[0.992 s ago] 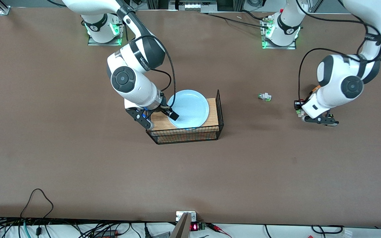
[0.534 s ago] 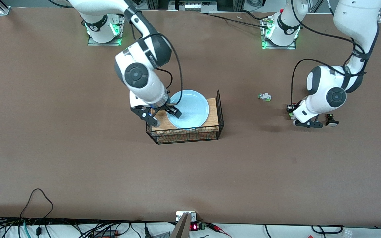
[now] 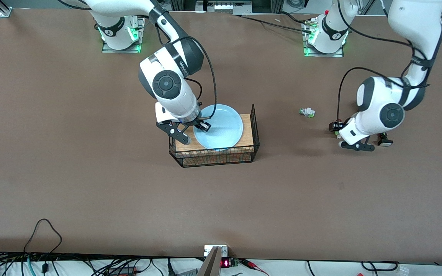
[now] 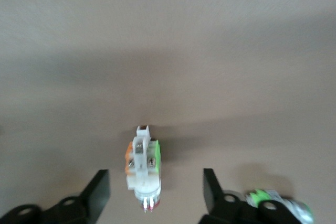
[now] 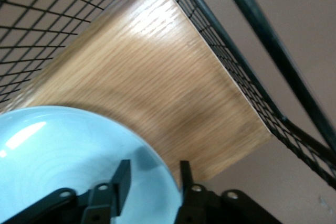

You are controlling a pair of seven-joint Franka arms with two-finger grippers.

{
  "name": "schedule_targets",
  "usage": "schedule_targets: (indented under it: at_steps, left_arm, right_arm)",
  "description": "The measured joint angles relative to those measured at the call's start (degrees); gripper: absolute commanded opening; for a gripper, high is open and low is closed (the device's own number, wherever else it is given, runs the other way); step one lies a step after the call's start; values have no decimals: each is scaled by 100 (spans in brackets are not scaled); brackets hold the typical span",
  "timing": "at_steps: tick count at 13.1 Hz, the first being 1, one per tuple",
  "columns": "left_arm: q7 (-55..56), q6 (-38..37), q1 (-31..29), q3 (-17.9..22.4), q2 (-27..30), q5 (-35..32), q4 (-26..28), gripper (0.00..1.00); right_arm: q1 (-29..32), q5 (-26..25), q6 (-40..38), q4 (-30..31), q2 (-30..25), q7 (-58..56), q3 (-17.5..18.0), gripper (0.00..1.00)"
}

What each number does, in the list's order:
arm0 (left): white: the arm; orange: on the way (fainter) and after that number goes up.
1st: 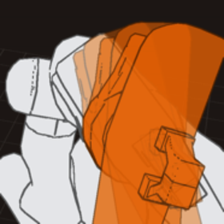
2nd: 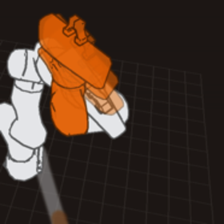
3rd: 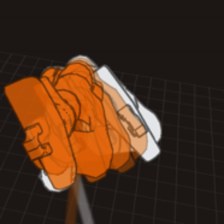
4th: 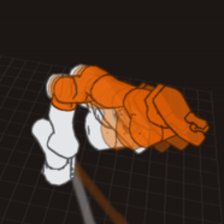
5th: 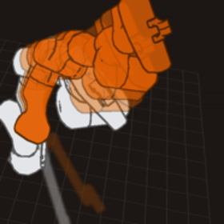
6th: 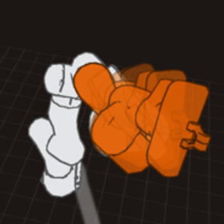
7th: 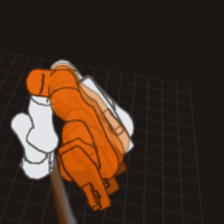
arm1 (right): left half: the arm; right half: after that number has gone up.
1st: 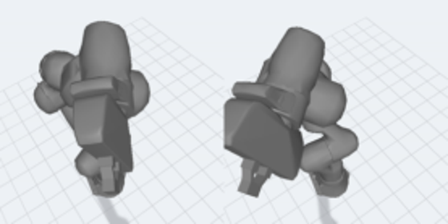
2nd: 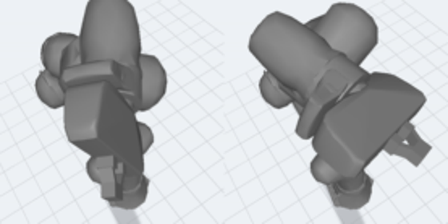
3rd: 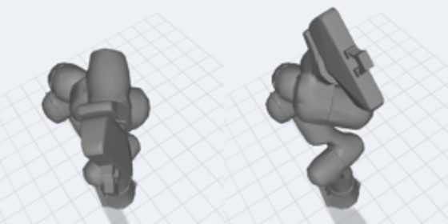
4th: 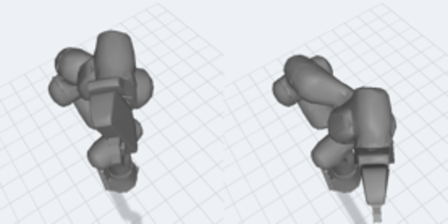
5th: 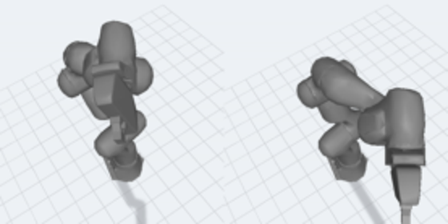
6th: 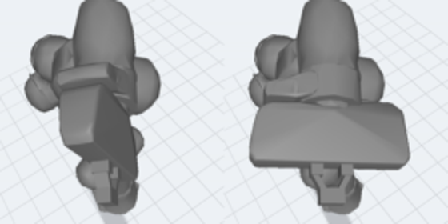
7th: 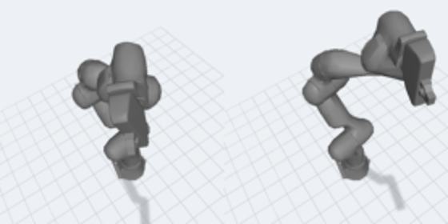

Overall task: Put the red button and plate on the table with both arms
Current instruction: 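Open the left gripper on the table while the right gripper grips the plate, then withdraw the left gripper while the right gripper lifts the plate rim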

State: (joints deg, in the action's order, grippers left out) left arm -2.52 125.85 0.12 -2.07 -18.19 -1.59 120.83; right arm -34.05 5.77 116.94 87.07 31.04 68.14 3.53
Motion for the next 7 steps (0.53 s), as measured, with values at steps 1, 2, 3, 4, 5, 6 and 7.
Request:
schedule_targets:
  at_steps: [1,2,3,4,5,6,7]
  left_arm:
    - [0,-377,1,-3,125,0,-249,100]
    - [0,-770,-1,-3,225,0,-539,100]
    - [0,-1176,-2,-3,289,0,-877,100]
    - [0,-1546,-6,-2,326,1,-1231,100]
    - [0,-1867,-8,1,343,1,-1609,100]
    - [0,-2104,-11,10,350,1,-1952,100]
    - [0,-2288,-18,28,355,1,-2278,100]
  right_arm:
    - [1,0,-83,0,1,0,0,12]
    - [1,20,-139,0,2,0,0,2]
    - [2,127,-161,0,3,0,-1,0]
    - [5,353,-168,-1,1,-1,-1,0]
    - [5,587,-199,-7,-12,-9,0,0]
    - [5,733,-225,-10,-21,-9,1,0]
    - [6,793,-233,-10,-20,-8,0,0]
